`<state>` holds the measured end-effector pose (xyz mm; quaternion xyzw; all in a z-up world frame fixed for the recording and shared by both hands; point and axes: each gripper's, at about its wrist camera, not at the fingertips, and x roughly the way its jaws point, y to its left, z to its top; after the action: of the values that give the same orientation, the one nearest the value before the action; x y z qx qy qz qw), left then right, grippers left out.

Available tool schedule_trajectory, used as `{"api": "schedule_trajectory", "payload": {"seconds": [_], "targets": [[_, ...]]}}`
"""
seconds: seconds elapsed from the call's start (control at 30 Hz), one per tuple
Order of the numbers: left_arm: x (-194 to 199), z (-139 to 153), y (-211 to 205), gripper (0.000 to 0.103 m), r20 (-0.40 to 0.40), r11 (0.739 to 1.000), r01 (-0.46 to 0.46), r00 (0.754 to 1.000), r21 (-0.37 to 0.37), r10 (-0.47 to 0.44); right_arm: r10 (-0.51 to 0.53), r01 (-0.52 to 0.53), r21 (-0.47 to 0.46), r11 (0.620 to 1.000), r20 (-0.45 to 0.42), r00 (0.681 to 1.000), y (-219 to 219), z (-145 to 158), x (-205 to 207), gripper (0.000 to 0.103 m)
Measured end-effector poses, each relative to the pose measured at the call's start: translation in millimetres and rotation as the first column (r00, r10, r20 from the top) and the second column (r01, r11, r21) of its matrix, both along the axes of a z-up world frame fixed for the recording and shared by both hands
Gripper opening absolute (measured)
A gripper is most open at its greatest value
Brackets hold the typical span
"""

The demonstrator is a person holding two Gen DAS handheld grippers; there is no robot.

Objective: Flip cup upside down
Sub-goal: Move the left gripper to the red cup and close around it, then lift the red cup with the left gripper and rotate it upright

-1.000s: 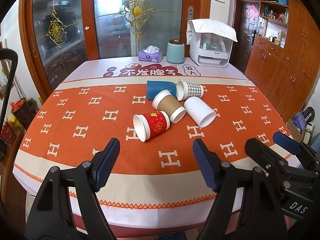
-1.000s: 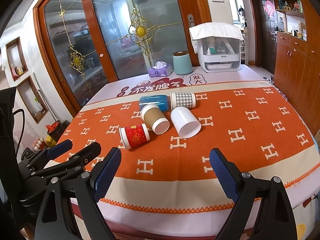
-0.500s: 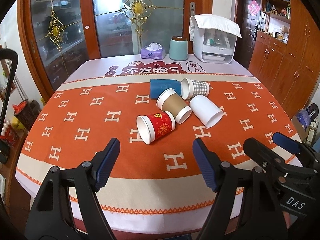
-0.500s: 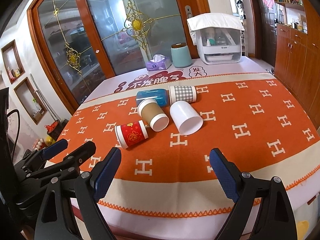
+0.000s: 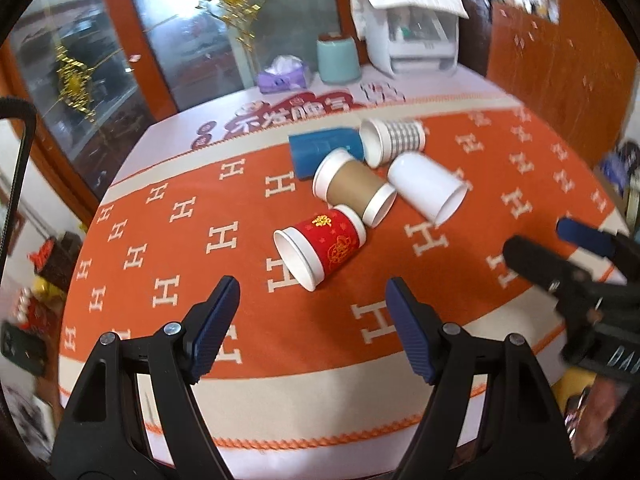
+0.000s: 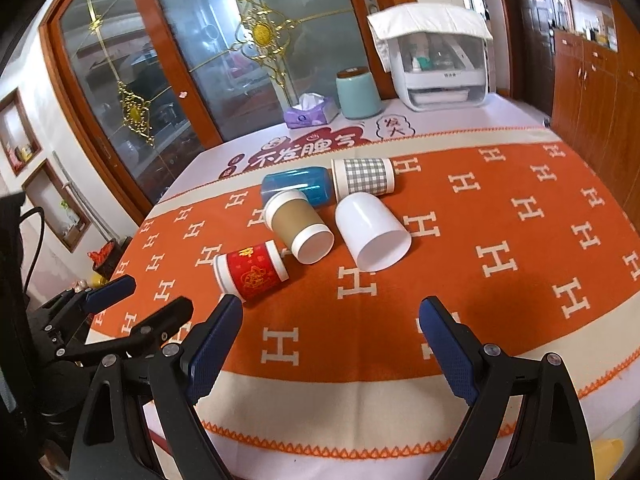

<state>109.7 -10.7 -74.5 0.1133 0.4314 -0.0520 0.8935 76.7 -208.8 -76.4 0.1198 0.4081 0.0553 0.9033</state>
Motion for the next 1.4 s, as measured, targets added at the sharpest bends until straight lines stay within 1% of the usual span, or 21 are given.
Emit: {"api": "schedule_trajectory", "payload": {"seconds": [0.07,0.13,0.2,0.27,0.37,0.43,0.57,0.63,0.7,0.87,0.93,1.0,1.03,1.07,1.13,1.23,1.33,1.4], "targets": [[16,-6,2,0.073,-0.044,0.999,0.025,0.999,0.022,-0.024,-0.010,0.011,0.024,1.000,-0.036,0.999,-6,-10,14,0.091],[36,-13,5,0.073,-0.097,0.997,0.052,0.994,0.055,-0.046,-0.017,0.021,0.052,0.998,-0.077,0.997,-12,-22,28,0.091],[57,-22,6,0.073,-0.152,0.994,0.077,0.986,0.076,-0.065,-0.023,0.029,0.066,0.997,-0.098,0.995,-17,-33,40,0.091],[75,-30,9,0.073,-0.207,0.992,0.096,0.975,0.088,-0.076,-0.028,0.038,0.077,0.996,-0.119,0.992,-20,-44,50,0.091],[106,-44,8,0.073,-0.290,0.981,0.174,0.947,0.089,-0.141,-0.020,0.036,0.102,0.994,-0.157,0.987,-24,-61,65,0.091],[116,-47,5,0.073,-0.296,0.975,0.196,0.942,0.105,-0.158,-0.011,0.032,0.115,0.993,-0.178,0.984,-24,-72,72,0.091],[132,-54,-10,0.073,-0.323,0.946,0.299,0.914,0.125,-0.247,-0.002,0.027,0.120,0.992,-0.204,0.979,-24,-88,78,0.091],[136,-61,-21,0.073,-0.335,0.918,0.362,0.895,0.161,-0.294,0.002,0.025,0.125,0.992,-0.214,0.977,-24,-94,80,0.091],[139,-70,-31,0.073,-0.363,0.893,0.407,0.875,0.193,-0.321,0.007,0.022,0.129,0.991,-0.220,0.975,-22,-96,78,0.091],[150,-99,-46,0.073,-0.429,0.850,0.469,0.837,0.239,-0.340,0.014,0.018,0.138,0.990,-0.230,0.973,-22,-100,77,0.091],[152,-111,-51,0.073,-0.446,0.836,0.483,0.828,0.261,-0.339,0.016,0.016,0.137,0.990,-0.231,0.973,-22,-101,77,0.091],[153,-119,-54,0.072,-0.454,0.826,0.488,0.826,0.281,-0.333,0.019,0.014,0.138,0.990,-0.233,0.972,-22,-101,74,0.091],[152,-123,-56,0.064,-0.457,0.824,0.490,0.825,0.286,-0.332,0.020,0.013,0.139,0.990,-0.234,0.972,-22,-102,75,0.091],[151,-126,-57,0.061,-0.460,0.821,0.490,0.825,0.294,-0.328,0.019,0.014,0.139,0.990,-0.234,0.972,-22,-101,74,0.091],[148,-125,-59,0.061,-0.448,0.821,0.487,0.830,0.296,-0.331,0.017,0.016,0.140,0.990,-0.233,0.972,-23,-100,71,0.091],[144,-118,-58,0.061,-0.442,0.842,0.468,0.837,0.268,-0.324,0.012,0.023,0.148,0.989,-0.231,0.973,-26,-97,69,0.091],[139,-104,-55,0.061,-0.431,0.877,0.412,0.858,0.248,-0.281,0.006,0.030,0.158,0.987,-0.221,0.975,-29,-91,64,0.091],[133,-93,-51,0.061,-0.427,0.908,0.363,0.869,0.208,-0.250,0.001,0.034,0.162,0.986,-0.215,0.977,-31,-88,60,0.091]]}}
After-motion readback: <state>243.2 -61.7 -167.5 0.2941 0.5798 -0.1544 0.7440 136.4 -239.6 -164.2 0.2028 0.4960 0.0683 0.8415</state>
